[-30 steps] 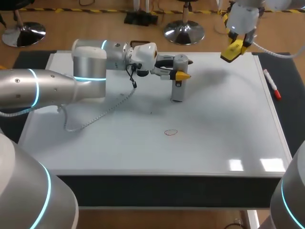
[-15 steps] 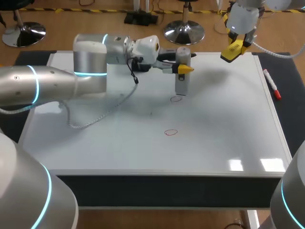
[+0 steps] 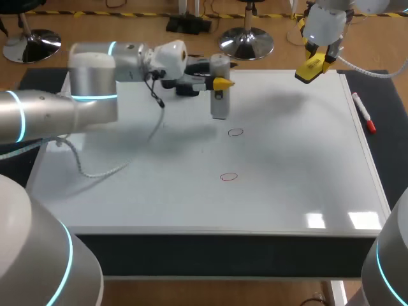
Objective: Pick up the inspection probe, press it on each red-marked spot on the whiteboard one by one, put down the probe, pick up the eraser, and wipe off all the red marks.
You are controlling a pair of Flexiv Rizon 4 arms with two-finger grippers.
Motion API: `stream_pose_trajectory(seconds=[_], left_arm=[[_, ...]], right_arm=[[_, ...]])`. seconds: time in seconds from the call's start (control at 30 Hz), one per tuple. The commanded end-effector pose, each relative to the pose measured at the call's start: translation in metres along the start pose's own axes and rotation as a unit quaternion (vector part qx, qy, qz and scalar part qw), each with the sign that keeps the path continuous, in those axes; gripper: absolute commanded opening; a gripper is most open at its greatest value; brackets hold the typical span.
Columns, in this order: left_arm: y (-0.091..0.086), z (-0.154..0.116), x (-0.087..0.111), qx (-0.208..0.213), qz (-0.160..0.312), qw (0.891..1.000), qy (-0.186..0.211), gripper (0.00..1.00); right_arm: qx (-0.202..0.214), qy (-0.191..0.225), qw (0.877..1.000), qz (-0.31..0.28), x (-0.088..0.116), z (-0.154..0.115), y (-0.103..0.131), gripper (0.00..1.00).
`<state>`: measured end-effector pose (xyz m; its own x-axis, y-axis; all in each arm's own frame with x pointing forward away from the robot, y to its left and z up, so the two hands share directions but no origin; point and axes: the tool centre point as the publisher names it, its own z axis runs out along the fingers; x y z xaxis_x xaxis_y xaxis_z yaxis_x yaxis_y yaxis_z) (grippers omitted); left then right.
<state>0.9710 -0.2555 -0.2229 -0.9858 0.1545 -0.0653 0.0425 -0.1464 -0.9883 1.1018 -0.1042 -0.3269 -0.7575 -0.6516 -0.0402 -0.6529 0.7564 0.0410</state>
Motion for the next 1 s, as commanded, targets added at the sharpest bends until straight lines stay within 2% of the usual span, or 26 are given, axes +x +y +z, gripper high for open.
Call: stream_pose_trajectory(seconds=[0.03, 0.4, 0.67, 1.0], left_arm=[[-0.012, -0.028, 0.007, -0.010, 0.007, 0.999, -0.035, 0.00], [-0.021, -0.099, -0.004, -0.027, 0.018, 0.994, -0.101, 0.00], [-0.020, -0.142, -0.011, -0.028, 0.016, 0.988, -0.150, 0.00], [-0.022, -0.192, -0.015, -0.032, 0.020, 0.982, -0.188, 0.00]], right_arm=[[0.000, 0.003, 1.000, -0.001, 0.000, -0.001, -0.001, 0.00], [0.000, 0.003, 1.000, -0.001, 0.000, -0.001, -0.001, 0.00], [0.000, 0.003, 1.000, -0.001, 0.000, -0.001, -0.001, 0.00], [0.000, 0.003, 1.000, -0.001, 0.000, -0.001, -0.001, 0.00]])
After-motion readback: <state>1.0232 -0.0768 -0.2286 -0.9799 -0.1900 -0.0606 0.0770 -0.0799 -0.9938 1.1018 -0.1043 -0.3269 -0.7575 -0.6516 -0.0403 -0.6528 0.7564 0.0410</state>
